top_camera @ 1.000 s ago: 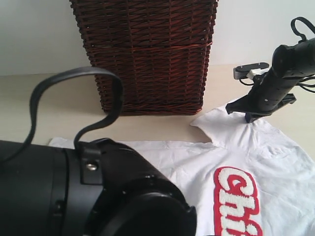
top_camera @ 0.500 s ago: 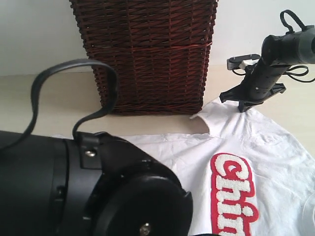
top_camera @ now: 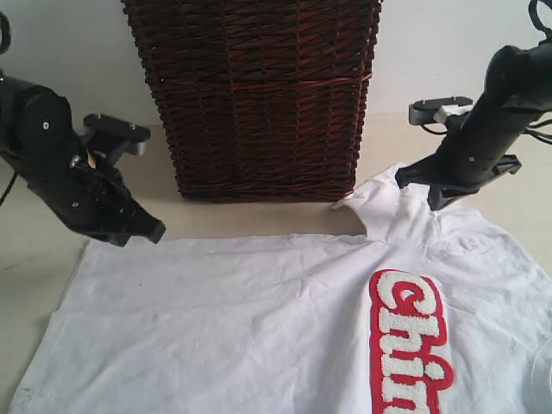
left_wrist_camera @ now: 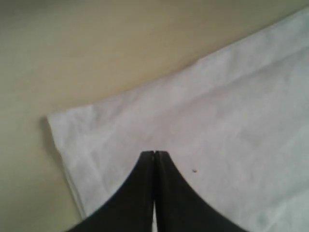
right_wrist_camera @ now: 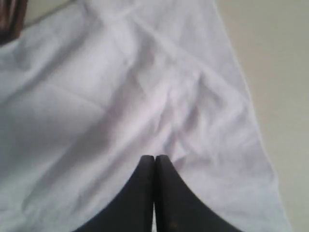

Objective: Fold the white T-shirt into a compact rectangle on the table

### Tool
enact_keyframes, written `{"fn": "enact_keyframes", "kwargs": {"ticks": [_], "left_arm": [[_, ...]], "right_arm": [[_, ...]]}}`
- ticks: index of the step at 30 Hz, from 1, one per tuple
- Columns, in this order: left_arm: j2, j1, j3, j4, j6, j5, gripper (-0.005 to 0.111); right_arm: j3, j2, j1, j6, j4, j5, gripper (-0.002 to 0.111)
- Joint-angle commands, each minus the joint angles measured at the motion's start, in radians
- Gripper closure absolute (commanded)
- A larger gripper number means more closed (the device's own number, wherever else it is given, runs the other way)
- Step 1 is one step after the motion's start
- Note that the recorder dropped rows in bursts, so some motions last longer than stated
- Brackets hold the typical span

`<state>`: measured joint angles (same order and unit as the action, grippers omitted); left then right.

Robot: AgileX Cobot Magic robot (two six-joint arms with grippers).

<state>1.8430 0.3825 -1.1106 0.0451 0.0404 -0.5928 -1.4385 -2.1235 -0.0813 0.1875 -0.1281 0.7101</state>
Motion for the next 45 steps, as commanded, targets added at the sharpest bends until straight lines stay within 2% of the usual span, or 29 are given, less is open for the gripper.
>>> {"fn": "enact_keyframes", "kwargs": {"ticks": [1, 3, 6, 11, 14, 18, 24, 30, 38, 43, 45], "left_arm": [[0.103, -0.064, 0.005, -0.277, 0.229, -0.025, 0.107], [0.134, -0.064, 0.005, -0.319, 0.283, -0.017, 0.107], [0.172, -0.068, 0.005, -0.302, 0.271, 0.012, 0.107], [0.211, -0.113, 0.005, -0.295, 0.242, 0.076, 0.107], [0.219, -0.148, -0.008, -0.293, 0.235, 0.078, 0.107], [0.219, -0.186, -0.032, -0.293, 0.227, 0.066, 0.107], [0.228, -0.186, -0.063, -0.291, 0.229, 0.077, 0.107], [0.228, -0.184, -0.099, -0.317, 0.238, 0.077, 0.107], [0.228, -0.161, -0.101, -0.521, 0.451, 0.103, 0.107], [0.221, -0.148, -0.133, -0.524, 0.454, 0.109, 0.106], [0.21, -0.151, -0.141, -0.518, 0.451, 0.104, 0.1]], "right_arm": [[0.111, 0.06, 0.0, -0.006, 0.009, -0.079, 0.108], [0.134, 0.077, 0.0, -0.015, 0.011, -0.09, 0.108], [0.156, 0.084, 0.0, -0.034, 0.011, -0.092, 0.108], [0.236, 0.078, 0.0, -0.058, 0.047, -0.182, 0.108], [0.239, 0.049, 0.0, -0.139, 0.136, -0.214, 0.108], [0.176, 0.004, 0.0, -0.196, 0.191, -0.225, 0.108], [0.046, -0.08, 0.008, -0.196, 0.189, -0.191, 0.108], [-0.055, -0.187, 0.079, -0.196, 0.187, -0.112, 0.108], [-0.126, -0.225, 0.215, -0.188, 0.189, -0.063, 0.108], [-0.211, -0.226, 0.227, -0.152, 0.187, -0.025, 0.108], [-0.244, -0.226, 0.221, -0.111, 0.152, 0.012, 0.108]]}}
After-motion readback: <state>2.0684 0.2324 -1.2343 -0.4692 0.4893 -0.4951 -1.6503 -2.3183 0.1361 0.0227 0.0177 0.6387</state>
